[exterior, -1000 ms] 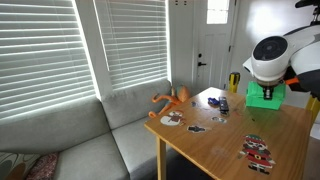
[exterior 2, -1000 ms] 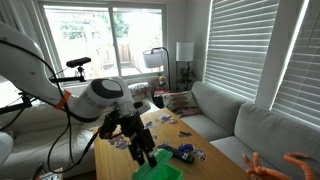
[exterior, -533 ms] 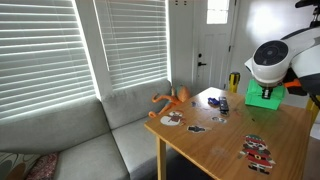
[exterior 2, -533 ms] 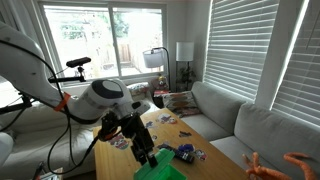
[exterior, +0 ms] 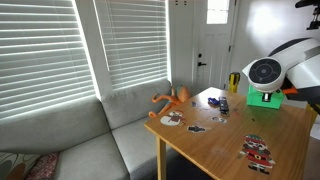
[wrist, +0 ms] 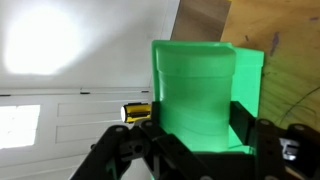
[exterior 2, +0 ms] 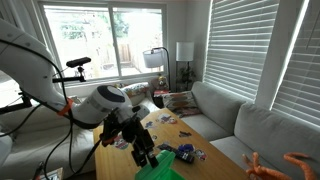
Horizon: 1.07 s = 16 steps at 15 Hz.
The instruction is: Open the green lunch box
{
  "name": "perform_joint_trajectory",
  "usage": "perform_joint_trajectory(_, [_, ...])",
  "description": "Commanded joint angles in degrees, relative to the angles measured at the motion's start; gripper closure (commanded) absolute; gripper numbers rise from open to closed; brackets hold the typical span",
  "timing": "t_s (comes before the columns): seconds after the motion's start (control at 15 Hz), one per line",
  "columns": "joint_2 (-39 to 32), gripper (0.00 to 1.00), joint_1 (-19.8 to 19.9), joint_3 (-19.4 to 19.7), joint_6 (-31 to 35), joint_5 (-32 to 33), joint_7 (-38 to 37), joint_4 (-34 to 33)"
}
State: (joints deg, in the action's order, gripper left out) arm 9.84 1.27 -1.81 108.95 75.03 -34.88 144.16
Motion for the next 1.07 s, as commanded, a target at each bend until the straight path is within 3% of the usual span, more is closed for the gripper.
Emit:
perform_joint_trajectory(0.0, [-1.6, 0.56, -1.3, -0.2, -2.8, 2.9, -2.1, 0.3])
perform_joint_trajectory(0.4, [-1.9, 0.56, -1.9, 0.1, -3.4, 2.3, -4.0, -0.1])
perform_joint_trajectory(0.53, [-2.1, 0.14, -1.9, 0.1, -3.5, 2.2, -4.2, 0.0])
perform_joint_trajectory(0.6, [-2.1, 0.1, -1.9, 0.1, -3.5, 2.1, -4.3, 0.0])
perform_joint_trajectory(0.67, [-2.2, 0.09, -1.9, 0.1, -3.5, 2.1, -4.4, 0.0])
perform_joint_trajectory(0.73, [-2.3, 0.2, -1.9, 0.1, -3.6, 2.1, -4.5, -0.1])
perform_joint_trajectory(0.8, [-2.4, 0.38, -1.9, 0.1, -3.7, 2.1, -4.5, -0.1])
perform_joint_trajectory(0.93, [-2.6, 0.3, -1.9, 0.1, -3.9, 2.2, -4.5, -0.1])
perform_joint_trajectory(1.0, [-2.6, 0.14, -1.9, 0.1, -4.1, 2.2, -4.5, -0.1])
